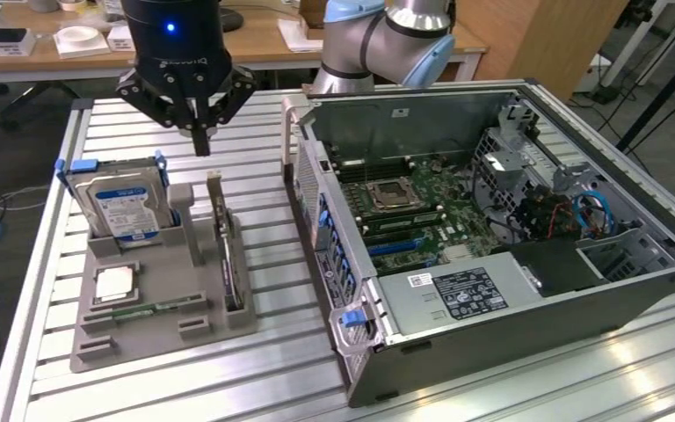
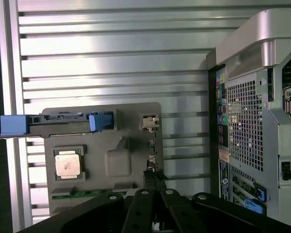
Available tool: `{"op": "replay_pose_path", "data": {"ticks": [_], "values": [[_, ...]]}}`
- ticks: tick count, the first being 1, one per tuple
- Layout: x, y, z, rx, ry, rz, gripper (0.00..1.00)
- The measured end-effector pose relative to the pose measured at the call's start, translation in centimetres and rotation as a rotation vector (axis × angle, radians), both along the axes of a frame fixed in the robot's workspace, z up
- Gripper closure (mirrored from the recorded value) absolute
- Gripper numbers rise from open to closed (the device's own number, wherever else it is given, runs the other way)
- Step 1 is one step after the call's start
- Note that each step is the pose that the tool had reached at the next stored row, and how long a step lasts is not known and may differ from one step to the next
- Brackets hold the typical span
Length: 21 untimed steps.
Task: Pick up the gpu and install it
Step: 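Pick up the gpu and move the gpu toward the slot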
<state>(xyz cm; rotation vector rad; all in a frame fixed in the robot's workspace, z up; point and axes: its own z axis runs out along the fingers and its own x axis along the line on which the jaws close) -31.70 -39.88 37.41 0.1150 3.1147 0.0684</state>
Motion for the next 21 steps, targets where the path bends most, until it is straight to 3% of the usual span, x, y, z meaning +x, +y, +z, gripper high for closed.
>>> {"op": "replay_pose_path", "data": {"ticks": [4,7,8,9,11,14,18,21], "values": [[0.0,0.0,0.0,-0.0001,0.0,0.0,0.77],[0.0,0.0,0.0,0.0,0.0,0.0,0.59],[0.0,0.0,0.0,-0.0001,0.0,0.0,0.59],[0.0,0.0,0.0,0.0,0.0,0.0,0.53],[0.0,-0.19,-0.02,0.0005,0.0001,0.0,0.53],[0.0,-1.21,-0.29,0.0013,0.0001,0.0,0.53],[0.0,-3.02,-1.03,0.002,0.0,0.0,0.53],[0.0,-4.0,-1.57,0.002,0.0001,0.0,0.53]]}}
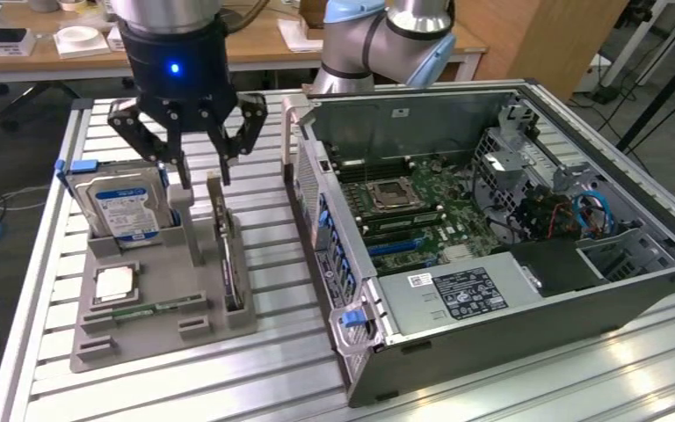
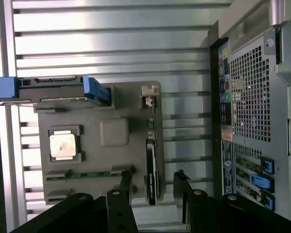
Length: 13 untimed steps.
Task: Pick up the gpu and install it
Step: 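Pick up the gpu and move the gpu toward the slot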
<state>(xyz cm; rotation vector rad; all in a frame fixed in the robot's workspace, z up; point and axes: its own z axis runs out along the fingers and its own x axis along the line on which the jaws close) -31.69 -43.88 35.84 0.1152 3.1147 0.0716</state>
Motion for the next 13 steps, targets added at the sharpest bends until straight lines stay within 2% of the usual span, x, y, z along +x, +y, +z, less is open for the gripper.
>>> {"op": "replay_pose_path", "data": {"ticks": [2,4,13], "values": [[0.0,-0.49,-0.37,0.0002,-0.0001,0.0,0.53],[0.1,-0.73,-0.74,0.0001,-0.0001,0.0,0.53],[0.5,-1.36,-2.37,0.0,-0.0001,0.0,0.53]]}}
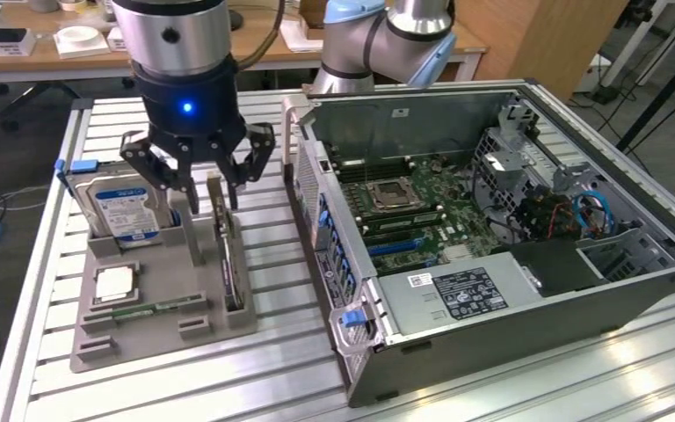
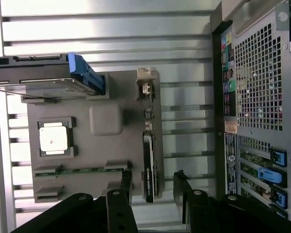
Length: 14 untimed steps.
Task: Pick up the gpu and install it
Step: 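Pick up the gpu and move the gpu toward the slot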
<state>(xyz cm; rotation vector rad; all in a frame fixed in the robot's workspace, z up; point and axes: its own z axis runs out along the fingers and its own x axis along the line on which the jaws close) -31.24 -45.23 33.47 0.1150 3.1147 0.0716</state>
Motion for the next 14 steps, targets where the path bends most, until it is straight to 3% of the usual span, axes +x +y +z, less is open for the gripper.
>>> {"op": "replay_pose_path", "data": {"ticks": [14], "values": [[0.0,-0.27,-2.55,0.0001,0.0,0.0,0.53]]}}
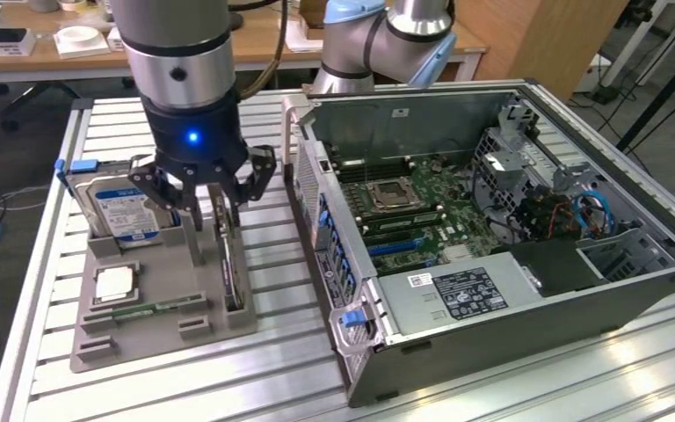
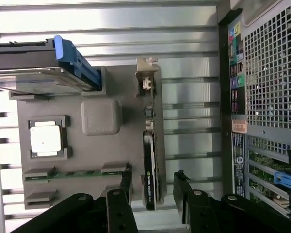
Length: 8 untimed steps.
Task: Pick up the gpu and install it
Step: 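Pick up the gpu and move the gpu toward the slot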
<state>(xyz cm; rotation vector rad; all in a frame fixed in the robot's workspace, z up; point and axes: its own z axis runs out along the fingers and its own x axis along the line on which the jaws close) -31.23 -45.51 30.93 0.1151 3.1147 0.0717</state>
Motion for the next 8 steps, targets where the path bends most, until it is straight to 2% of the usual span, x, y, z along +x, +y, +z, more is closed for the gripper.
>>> {"op": "replay_pose_path", "data": {"ticks": [8], "values": [[0.0,-0.07,-1.45,-0.0001,0.0001,0.0,0.53]]}}
